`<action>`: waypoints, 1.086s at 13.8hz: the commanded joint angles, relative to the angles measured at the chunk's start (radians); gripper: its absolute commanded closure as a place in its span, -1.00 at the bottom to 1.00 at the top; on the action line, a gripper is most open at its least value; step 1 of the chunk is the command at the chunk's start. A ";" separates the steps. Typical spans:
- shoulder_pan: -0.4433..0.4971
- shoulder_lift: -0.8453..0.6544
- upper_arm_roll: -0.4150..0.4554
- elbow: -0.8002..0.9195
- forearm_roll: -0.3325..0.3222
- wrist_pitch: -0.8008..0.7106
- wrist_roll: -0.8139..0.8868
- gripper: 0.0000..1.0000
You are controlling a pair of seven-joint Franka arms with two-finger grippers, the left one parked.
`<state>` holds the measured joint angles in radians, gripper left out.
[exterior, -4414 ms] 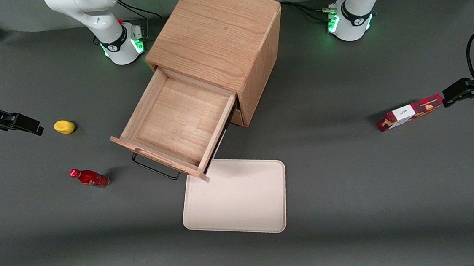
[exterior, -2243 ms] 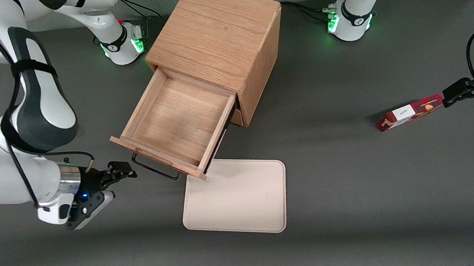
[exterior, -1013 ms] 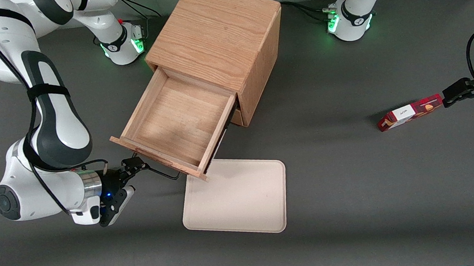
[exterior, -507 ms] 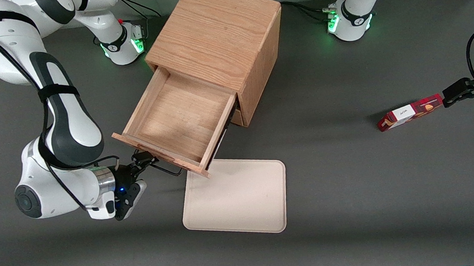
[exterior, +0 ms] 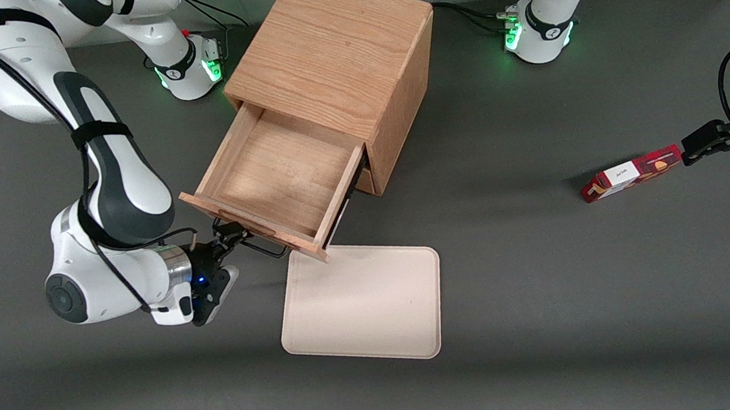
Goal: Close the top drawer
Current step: 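Push the drawer front with the right gripper into the cabinet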
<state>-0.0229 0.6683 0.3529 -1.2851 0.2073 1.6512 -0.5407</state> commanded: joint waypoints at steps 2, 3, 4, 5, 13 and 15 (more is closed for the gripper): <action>0.001 -0.090 0.026 -0.114 0.020 0.036 0.051 -1.00; 0.001 -0.104 0.032 -0.138 0.020 0.047 0.053 -1.00; 0.001 -0.119 0.034 -0.163 0.020 0.059 0.054 -1.00; 0.001 -0.133 0.043 -0.186 0.020 0.071 0.062 -1.00; 0.001 -0.216 0.070 -0.319 0.017 0.091 0.090 -1.00; 0.000 -0.220 0.093 -0.330 0.009 0.091 0.122 -1.00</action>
<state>-0.0199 0.4991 0.4239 -1.5511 0.2073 1.7278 -0.4637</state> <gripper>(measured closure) 0.000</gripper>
